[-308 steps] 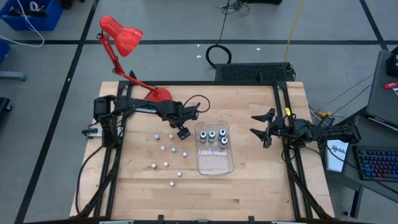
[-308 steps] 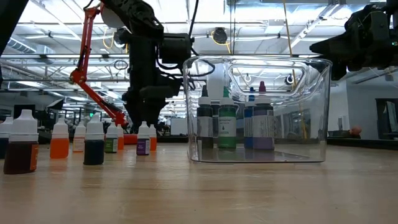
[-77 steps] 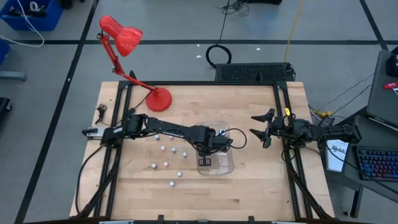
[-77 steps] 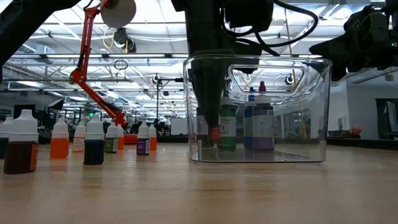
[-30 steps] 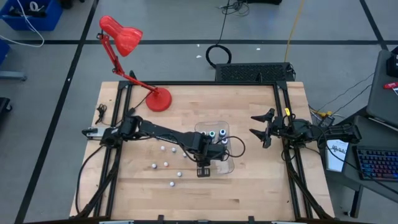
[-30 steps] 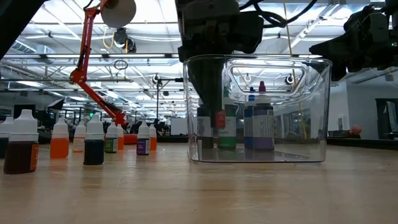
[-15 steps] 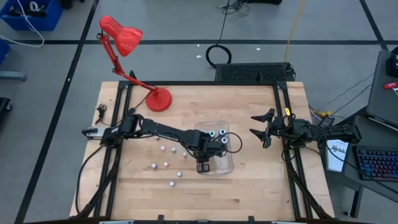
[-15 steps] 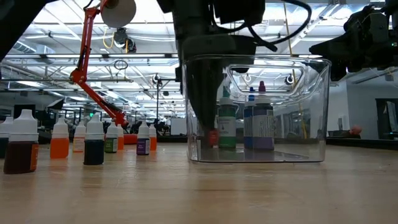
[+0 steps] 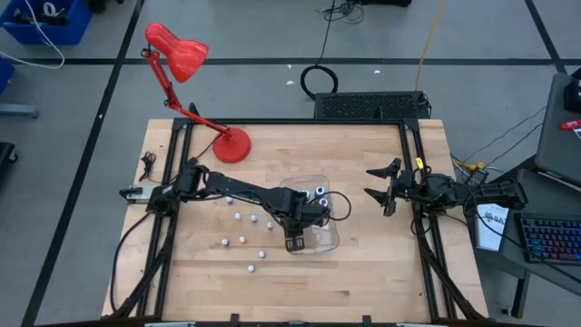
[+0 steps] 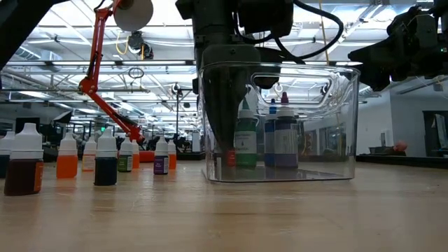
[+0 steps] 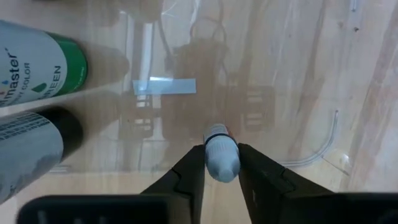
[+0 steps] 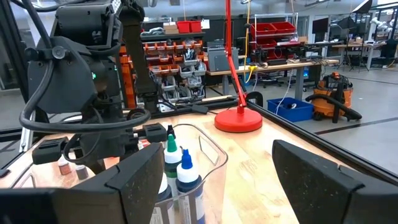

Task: Pick & Place food coloring
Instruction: Put the orange food coloring bottle into the transparent container, then move the black food coloring bottle beside the purple food coloring bottle in the container

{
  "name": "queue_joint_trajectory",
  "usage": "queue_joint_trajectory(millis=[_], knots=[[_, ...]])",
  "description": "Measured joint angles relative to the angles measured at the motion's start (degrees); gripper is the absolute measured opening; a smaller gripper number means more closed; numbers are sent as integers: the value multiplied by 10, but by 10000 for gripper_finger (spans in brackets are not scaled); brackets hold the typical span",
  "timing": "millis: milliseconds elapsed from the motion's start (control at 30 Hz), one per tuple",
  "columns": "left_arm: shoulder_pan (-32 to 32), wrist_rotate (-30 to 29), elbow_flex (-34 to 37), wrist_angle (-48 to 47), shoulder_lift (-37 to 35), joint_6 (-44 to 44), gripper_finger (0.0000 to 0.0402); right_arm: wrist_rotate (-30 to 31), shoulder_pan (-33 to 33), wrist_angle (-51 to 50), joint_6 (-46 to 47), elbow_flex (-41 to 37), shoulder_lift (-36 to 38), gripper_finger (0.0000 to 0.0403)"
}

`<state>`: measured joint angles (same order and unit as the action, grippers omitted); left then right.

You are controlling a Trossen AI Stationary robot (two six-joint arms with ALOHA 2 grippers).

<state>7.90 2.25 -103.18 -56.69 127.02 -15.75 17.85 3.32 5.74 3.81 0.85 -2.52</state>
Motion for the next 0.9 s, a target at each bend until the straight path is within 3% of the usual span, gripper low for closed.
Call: queue_joint_trajectory(millis=[133, 367, 733, 900], knots=[[0, 17, 0, 0, 0, 1, 121, 0, 0, 0, 0, 0, 0, 288], [0, 17, -1, 4, 1, 2, 120, 0, 0, 0, 0, 0, 0, 288], [-3, 22, -69, -14, -9, 13, 124, 0, 0, 0, 0, 0, 0, 288], [-3, -23, -85, -27, -26, 30, 124, 0, 0, 0, 0, 0, 0, 288]])
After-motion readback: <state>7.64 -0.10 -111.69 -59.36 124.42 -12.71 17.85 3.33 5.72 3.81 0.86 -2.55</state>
